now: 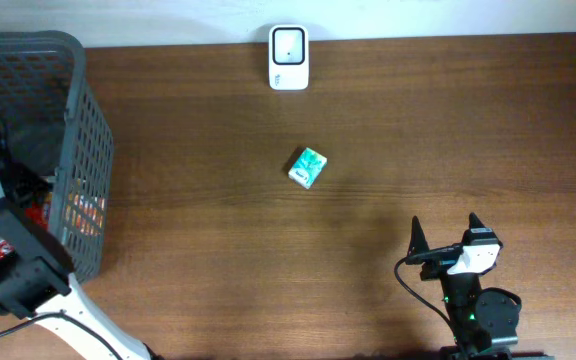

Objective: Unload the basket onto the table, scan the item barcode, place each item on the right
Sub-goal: 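Reach the left gripper into the basket and grasp the red snack bag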

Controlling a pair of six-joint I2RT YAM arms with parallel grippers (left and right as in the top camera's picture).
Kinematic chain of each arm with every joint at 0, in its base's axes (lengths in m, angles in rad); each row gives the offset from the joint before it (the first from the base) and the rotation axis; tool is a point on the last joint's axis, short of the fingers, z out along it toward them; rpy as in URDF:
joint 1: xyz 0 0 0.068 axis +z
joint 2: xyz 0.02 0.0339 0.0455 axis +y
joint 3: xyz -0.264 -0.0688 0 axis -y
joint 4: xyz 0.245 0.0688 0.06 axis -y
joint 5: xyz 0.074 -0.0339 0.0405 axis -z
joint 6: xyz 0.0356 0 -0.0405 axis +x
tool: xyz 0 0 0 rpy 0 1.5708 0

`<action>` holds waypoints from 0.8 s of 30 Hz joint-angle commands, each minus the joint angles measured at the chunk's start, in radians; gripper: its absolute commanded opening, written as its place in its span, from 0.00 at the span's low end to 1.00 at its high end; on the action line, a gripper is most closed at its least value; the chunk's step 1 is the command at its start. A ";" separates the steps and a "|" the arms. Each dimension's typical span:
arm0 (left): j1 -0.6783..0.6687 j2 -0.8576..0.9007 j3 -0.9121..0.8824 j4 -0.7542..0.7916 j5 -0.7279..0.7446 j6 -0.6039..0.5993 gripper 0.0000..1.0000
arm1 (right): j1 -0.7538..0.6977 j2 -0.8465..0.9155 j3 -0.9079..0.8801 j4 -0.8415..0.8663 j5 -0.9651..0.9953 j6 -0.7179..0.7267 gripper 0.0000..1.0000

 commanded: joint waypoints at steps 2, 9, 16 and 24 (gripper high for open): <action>0.006 0.009 -0.054 0.000 0.064 0.004 0.57 | -0.006 -0.006 -0.009 -0.003 0.009 0.000 0.98; 0.006 0.009 -0.027 -0.039 0.097 0.004 0.00 | -0.006 -0.006 -0.009 -0.003 0.008 0.000 0.98; 0.005 -0.003 0.621 -0.329 0.266 0.006 0.00 | -0.006 -0.006 -0.009 -0.003 0.008 0.000 0.98; 0.003 -0.250 1.033 -0.325 0.784 0.069 0.00 | -0.006 -0.006 -0.009 -0.003 0.009 0.000 0.98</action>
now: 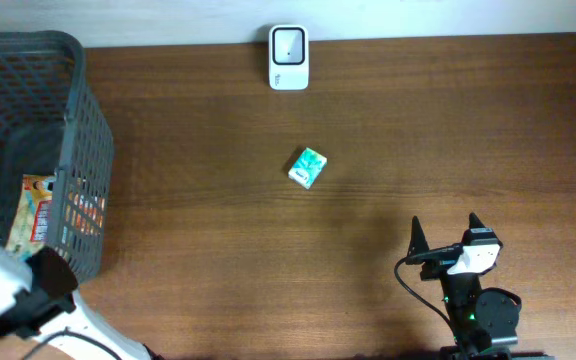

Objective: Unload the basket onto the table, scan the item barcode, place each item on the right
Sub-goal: 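Reach the left gripper into the basket and grasp the red snack bag, then place the red snack bag on the table left of the tissue pack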

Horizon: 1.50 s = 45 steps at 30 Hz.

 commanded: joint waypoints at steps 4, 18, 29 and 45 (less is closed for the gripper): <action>-0.108 -0.167 0.054 0.000 0.227 0.045 0.00 | -0.006 -0.006 -0.009 -0.003 0.009 0.000 0.98; -0.886 -0.162 -0.748 0.303 -0.042 -0.033 0.00 | -0.006 -0.006 -0.009 -0.003 0.008 0.000 0.98; -1.109 -0.162 -1.412 0.896 -0.344 -0.411 0.00 | -0.006 -0.006 -0.009 -0.003 0.009 0.000 0.98; -1.262 -0.161 -1.574 1.292 -0.017 -0.377 0.00 | -0.006 -0.006 -0.009 -0.003 0.009 0.000 0.98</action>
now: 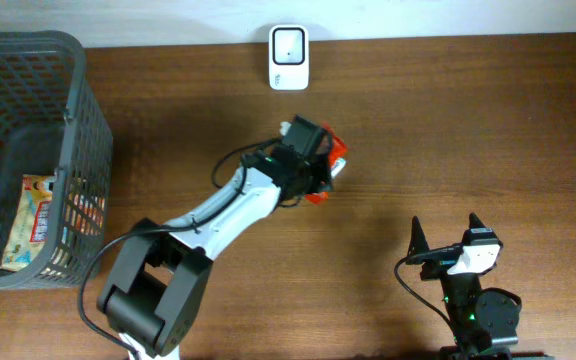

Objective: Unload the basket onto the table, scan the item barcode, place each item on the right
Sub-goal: 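Place the red snack bag on the table left of the tissue pack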

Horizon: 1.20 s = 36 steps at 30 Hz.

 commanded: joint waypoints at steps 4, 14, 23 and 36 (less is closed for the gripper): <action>0.001 -0.063 0.043 -0.058 -0.071 0.028 0.00 | -0.006 -0.006 -0.009 -0.003 0.009 0.000 0.98; 0.115 -0.098 0.057 -0.309 -0.505 -0.068 0.00 | -0.006 -0.006 -0.009 -0.003 0.009 0.000 0.98; 0.114 0.002 0.123 -0.315 -0.225 0.104 0.47 | -0.006 -0.006 -0.009 -0.002 0.008 0.000 0.98; 0.221 0.040 0.318 -0.508 -0.395 0.422 0.00 | -0.006 -0.006 -0.009 -0.002 0.009 0.000 0.98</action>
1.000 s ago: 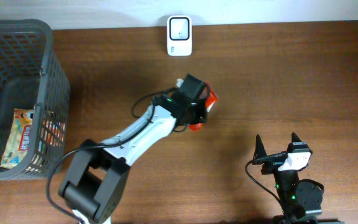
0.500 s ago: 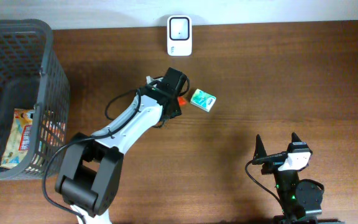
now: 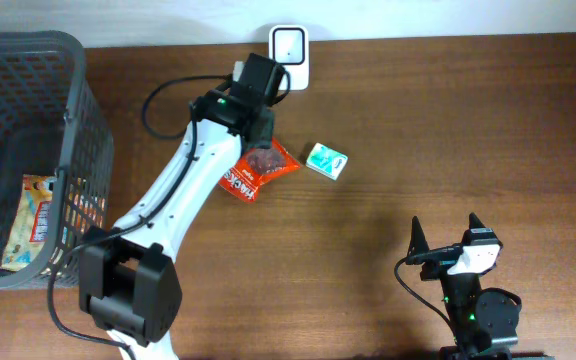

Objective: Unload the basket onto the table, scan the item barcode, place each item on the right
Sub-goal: 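Place the red snack bag on the table left of the tissue pack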

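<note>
The red snack packet (image 3: 256,172) is just left of table centre, its upper end under the fingers of my left gripper (image 3: 257,140), which looks shut on it. The left arm reaches up from the lower left, its wrist close below the white barcode scanner (image 3: 288,45) at the far edge. A small green box (image 3: 325,161) lies on the table just right of the packet. Near the front right, my right gripper (image 3: 446,235) stands open with nothing in it.
A dark mesh basket (image 3: 78,120) fills the left side, with an orange-and-white snack pack (image 3: 30,222) inside. The wooden table (image 3: 468,120) stretches brown to the right.
My left gripper and the red packet have gone from over the green box to the left and toward the scanner. The green box now lies a little further right and turned. The right arm is unchanged.
At first my left arm was down in the basket, and the green box lay alone at table centre. Then the arm was at the lower left. Later it held the red packet over the green box, and now the packet is below the scanner.
</note>
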Controlling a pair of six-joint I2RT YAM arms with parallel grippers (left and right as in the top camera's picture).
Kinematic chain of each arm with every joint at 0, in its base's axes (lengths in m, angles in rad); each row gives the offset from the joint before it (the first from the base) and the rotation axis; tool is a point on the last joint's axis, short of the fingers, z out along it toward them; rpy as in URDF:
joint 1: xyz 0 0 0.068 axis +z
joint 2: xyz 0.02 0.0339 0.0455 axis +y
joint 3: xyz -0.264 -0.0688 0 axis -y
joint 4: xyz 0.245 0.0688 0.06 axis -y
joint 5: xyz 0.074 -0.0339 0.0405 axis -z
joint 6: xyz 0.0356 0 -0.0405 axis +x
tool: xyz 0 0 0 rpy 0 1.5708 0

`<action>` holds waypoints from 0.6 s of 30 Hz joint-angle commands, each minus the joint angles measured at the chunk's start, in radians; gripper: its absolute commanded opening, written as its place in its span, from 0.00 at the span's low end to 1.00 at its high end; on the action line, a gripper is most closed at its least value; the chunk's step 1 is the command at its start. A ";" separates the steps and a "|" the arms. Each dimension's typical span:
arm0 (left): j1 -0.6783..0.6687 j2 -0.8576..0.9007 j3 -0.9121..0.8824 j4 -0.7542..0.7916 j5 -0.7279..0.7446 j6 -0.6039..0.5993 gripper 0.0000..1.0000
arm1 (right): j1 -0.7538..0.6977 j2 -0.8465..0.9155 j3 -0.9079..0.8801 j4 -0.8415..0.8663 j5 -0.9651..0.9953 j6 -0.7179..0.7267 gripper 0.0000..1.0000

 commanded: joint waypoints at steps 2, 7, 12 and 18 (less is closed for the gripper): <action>0.024 0.088 -0.091 -0.010 0.148 0.021 0.00 | -0.006 -0.006 -0.009 -0.003 0.009 0.000 0.99; 0.019 0.227 -0.108 -0.023 0.267 -0.045 0.00 | -0.006 -0.006 -0.009 -0.003 0.009 0.000 0.98; -0.009 0.239 -0.104 -0.023 0.529 -0.045 0.00 | -0.006 -0.006 -0.009 -0.003 0.009 0.000 0.98; -0.014 0.237 0.014 -0.063 0.630 -0.041 0.00 | -0.006 -0.006 -0.009 -0.003 0.009 0.000 0.98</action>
